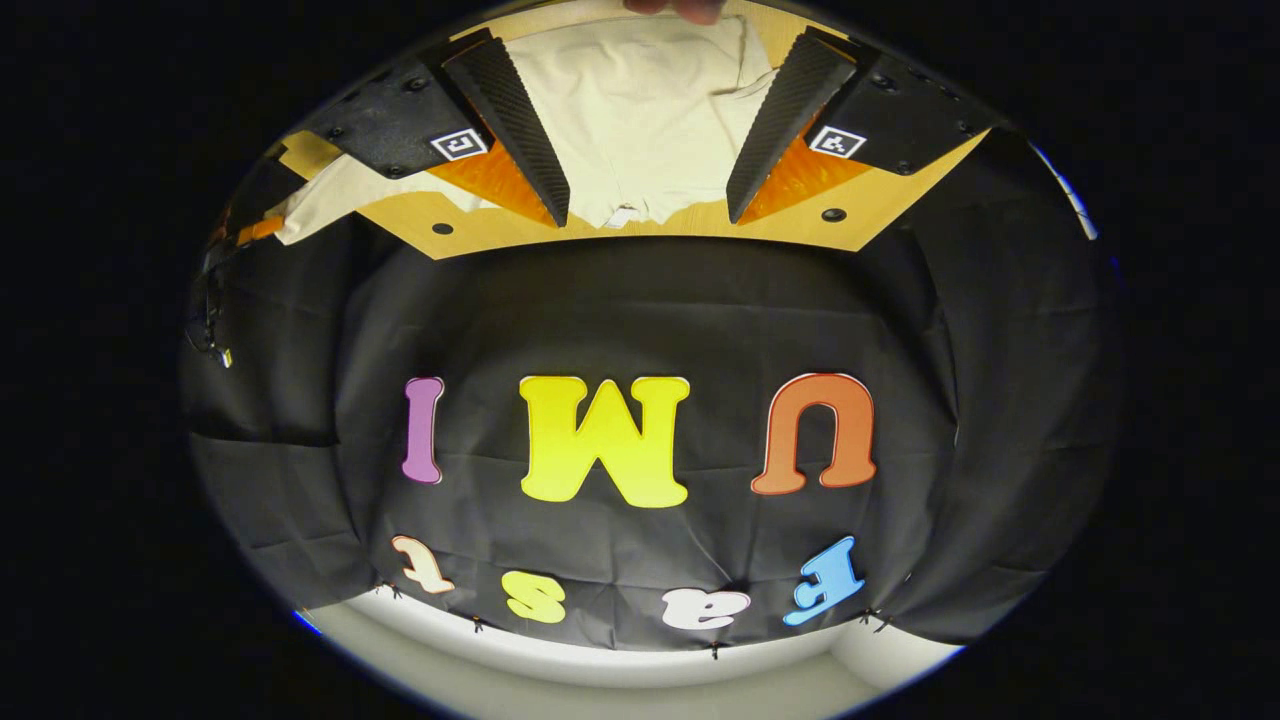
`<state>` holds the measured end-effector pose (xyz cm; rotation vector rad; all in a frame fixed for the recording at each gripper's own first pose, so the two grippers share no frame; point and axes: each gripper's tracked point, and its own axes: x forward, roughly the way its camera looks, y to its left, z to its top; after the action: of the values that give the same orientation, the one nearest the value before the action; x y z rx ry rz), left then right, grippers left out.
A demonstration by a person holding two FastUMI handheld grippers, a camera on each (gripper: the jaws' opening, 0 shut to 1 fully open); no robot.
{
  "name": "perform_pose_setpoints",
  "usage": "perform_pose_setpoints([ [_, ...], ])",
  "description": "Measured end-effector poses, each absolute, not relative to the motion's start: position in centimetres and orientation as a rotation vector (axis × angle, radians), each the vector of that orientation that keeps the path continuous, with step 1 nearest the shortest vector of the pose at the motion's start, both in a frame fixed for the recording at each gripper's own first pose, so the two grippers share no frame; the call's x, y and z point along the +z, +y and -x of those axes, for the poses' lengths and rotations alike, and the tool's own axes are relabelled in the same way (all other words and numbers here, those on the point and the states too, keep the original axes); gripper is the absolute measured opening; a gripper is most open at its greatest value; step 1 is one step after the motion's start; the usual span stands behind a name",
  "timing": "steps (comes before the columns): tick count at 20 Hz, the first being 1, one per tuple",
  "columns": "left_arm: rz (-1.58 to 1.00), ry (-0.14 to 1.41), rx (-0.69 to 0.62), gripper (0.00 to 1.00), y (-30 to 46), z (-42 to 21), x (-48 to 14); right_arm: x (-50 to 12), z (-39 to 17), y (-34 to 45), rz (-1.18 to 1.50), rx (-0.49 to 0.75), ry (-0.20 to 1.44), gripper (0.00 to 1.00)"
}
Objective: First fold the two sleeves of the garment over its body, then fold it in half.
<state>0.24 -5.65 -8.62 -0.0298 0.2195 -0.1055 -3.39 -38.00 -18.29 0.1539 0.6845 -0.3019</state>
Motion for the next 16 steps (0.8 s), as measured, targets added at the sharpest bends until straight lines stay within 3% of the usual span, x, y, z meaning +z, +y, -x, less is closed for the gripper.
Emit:
perform_pose_setpoints([
  [4,0.052,0.219,-0.092,1.00,-4.3,-0.3,-9.1,-11.8,-1.2,-35.3,-0.068,-0.234,0.593,0.03],
  [10,0.076,0.212,-0.012,1.00,0.2,-0.1,-9.2,-5.7,-11.3,-22.7,0.015,-0.007,0.476,0.04],
  [16,0.059,0.207,0.127,1.00,7.4,1.5,-9.5,-7.8,-17.2,-8.4,0.058,0.210,0.476,0.03],
])
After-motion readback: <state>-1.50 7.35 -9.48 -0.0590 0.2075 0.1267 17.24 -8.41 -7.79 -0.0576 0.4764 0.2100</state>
